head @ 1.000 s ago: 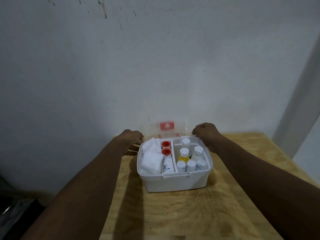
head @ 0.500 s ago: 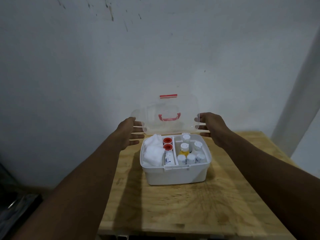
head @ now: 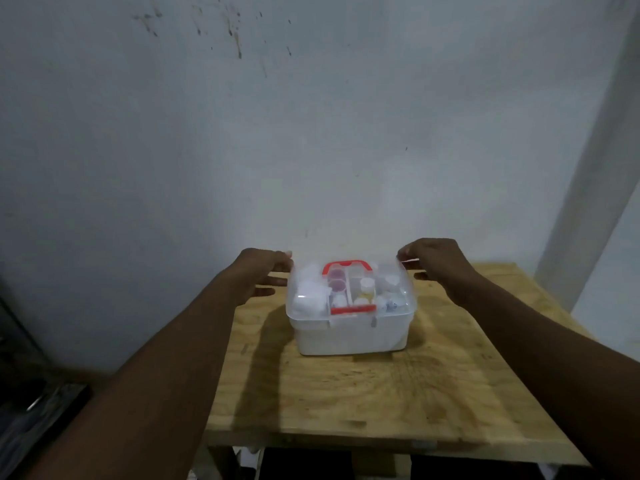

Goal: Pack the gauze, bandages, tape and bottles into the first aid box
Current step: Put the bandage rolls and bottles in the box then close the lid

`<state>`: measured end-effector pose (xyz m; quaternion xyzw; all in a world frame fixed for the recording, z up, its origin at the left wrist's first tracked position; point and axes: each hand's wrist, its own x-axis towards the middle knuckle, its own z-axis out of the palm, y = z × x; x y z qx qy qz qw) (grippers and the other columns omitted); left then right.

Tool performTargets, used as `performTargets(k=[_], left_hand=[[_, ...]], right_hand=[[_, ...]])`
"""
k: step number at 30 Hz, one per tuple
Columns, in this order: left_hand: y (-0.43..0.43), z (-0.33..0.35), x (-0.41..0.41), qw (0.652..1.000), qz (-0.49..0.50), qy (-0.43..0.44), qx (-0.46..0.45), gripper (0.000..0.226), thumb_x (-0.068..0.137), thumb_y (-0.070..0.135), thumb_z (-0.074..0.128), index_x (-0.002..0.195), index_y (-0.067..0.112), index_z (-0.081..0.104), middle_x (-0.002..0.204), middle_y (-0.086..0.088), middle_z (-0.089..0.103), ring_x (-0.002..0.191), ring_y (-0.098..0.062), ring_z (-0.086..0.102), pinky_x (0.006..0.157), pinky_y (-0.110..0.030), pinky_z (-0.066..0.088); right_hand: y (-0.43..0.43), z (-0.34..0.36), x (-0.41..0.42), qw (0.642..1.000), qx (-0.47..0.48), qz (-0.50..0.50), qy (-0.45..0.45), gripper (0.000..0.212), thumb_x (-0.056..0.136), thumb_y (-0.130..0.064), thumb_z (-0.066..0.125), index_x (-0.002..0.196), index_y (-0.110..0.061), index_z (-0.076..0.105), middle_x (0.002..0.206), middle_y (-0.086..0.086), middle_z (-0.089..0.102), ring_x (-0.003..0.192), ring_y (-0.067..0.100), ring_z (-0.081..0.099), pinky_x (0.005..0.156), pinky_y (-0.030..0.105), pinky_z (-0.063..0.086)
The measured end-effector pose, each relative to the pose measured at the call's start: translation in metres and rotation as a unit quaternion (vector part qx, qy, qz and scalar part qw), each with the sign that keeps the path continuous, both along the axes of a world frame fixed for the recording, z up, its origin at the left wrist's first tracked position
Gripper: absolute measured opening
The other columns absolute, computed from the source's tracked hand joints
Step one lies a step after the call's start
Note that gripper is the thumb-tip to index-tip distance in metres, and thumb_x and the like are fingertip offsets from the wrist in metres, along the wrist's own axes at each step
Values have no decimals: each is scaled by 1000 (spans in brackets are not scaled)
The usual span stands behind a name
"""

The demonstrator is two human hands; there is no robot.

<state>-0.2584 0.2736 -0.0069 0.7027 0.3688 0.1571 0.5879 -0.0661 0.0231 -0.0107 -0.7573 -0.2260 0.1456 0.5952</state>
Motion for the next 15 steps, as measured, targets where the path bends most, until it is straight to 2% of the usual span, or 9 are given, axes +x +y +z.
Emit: performTargets(k=[3, 6, 8, 10, 13, 15], left_hand=[[-7, -6, 2, 1000, 4, 4, 28, 25, 87, 28, 75, 102, 9, 71, 112, -8, 70, 102, -32, 67, 93, -45, 57], [-11, -11, 3, 999, 0, -5, 36, 29, 85, 30, 77, 103, 9, 69, 111, -9, 68, 101, -31, 66, 88, -44, 59], [-14, -15, 6, 999, 4, -11, 42, 30, 88, 33, 73, 108, 12, 66, 114, -9, 67, 99, -29, 66, 85, -43, 60], [-21, -18, 12, 998, 6, -5, 58, 33, 91, 39, 67, 115, 16, 62, 118, -5, 64, 100, -25, 63, 86, -41, 59], [-35, -21, 23, 995, -5, 0, 96, 43, 95, 46, 58, 129, 19, 55, 122, -1, 57, 105, -23, 58, 83, -35, 52], [-41, -24, 28, 993, -17, -2, 117, 43, 97, 45, 54, 132, 19, 54, 127, -2, 56, 103, -21, 55, 77, -29, 46]], right_hand=[[-4, -9, -6, 997, -13, 12, -74, 15, 89, -18, 60, 85, -16, 75, 93, -5, 73, 91, 14, 68, 86, 40, 58], [-2, -14, -12, 981, -51, 6, -185, 10, 88, -20, 62, 88, -19, 72, 92, -10, 71, 90, 9, 66, 84, 33, 55], [2, -13, -15, 962, -90, 7, -259, 12, 89, -18, 60, 97, -18, 70, 99, -5, 70, 92, 12, 65, 86, 31, 52], [6, -9, -21, 941, -119, 18, -316, 19, 90, -20, 60, 108, -18, 67, 114, 1, 67, 106, 16, 61, 91, 28, 46], [16, 1, -37, 922, -152, 74, -348, 36, 90, -42, 59, 122, -24, 61, 132, -1, 60, 123, 18, 51, 103, 37, 42], [21, 4, -50, 897, -207, 136, -366, 62, 81, -68, 52, 131, -30, 55, 140, -6, 55, 129, 18, 46, 108, 47, 38]])
